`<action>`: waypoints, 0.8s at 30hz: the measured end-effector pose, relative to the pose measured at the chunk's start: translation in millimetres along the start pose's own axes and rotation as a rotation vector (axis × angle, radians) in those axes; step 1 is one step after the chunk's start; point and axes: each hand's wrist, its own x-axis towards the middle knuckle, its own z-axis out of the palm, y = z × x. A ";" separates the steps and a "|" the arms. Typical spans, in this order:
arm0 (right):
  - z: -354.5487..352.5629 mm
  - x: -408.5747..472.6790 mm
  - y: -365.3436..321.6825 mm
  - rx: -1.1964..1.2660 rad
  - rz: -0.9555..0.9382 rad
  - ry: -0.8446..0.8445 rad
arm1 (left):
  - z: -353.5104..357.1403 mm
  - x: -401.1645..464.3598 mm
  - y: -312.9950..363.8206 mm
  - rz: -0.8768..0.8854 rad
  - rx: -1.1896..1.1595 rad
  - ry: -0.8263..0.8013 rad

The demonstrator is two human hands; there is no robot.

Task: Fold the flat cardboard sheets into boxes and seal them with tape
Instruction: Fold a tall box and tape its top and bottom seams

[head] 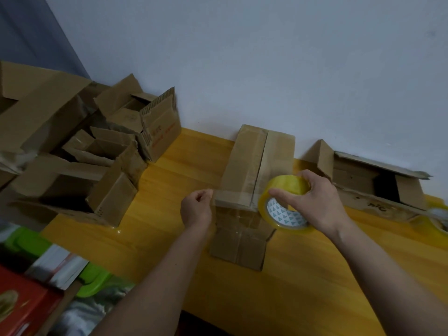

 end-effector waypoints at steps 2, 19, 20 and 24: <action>1.3 2.3 0.1 -0.031 0.012 0.003 | 3.0 -0.6 -2.0 -0.027 0.015 -0.025; 1.8 4.9 1.1 -0.077 -0.004 -0.041 | 3.9 -3.3 6.7 -0.474 -0.473 -0.224; 2.0 4.5 0.3 -0.086 -0.005 -0.041 | 6.5 -3.2 7.7 -0.457 -0.426 -0.226; 2.1 3.0 -5.3 -0.135 -0.018 -0.024 | 10.3 1.6 -8.6 -0.394 0.090 -0.235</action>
